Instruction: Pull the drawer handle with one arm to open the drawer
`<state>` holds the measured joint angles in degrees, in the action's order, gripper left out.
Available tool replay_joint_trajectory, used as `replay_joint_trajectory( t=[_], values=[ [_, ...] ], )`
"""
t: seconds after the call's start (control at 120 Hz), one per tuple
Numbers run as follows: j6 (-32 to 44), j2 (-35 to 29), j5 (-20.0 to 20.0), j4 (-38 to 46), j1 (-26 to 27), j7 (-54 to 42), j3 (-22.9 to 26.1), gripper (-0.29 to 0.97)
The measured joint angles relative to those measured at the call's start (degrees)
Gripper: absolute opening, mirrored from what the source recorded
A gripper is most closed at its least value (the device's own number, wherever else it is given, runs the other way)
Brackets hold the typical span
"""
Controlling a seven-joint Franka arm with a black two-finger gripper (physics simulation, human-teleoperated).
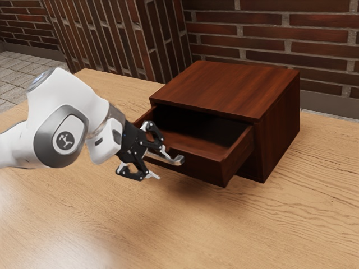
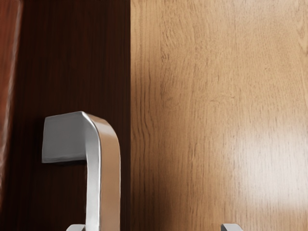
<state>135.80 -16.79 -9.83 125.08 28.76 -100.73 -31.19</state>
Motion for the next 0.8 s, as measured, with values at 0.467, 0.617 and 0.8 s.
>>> replay_joint_trajectory(
  t=[0.467,0.617,0.8],
  values=[
    [-4.7,-13.5,1.2,2.8,-12.6,0.6,11.9,0.45],
    [-18.8,-13.0,10.6,-14.5,-19.2,7.9,21.2,0.57],
    [-38.0,-3.7,16.8,-32.1,-17.7,27.3,21.8,0.64]
  ],
)
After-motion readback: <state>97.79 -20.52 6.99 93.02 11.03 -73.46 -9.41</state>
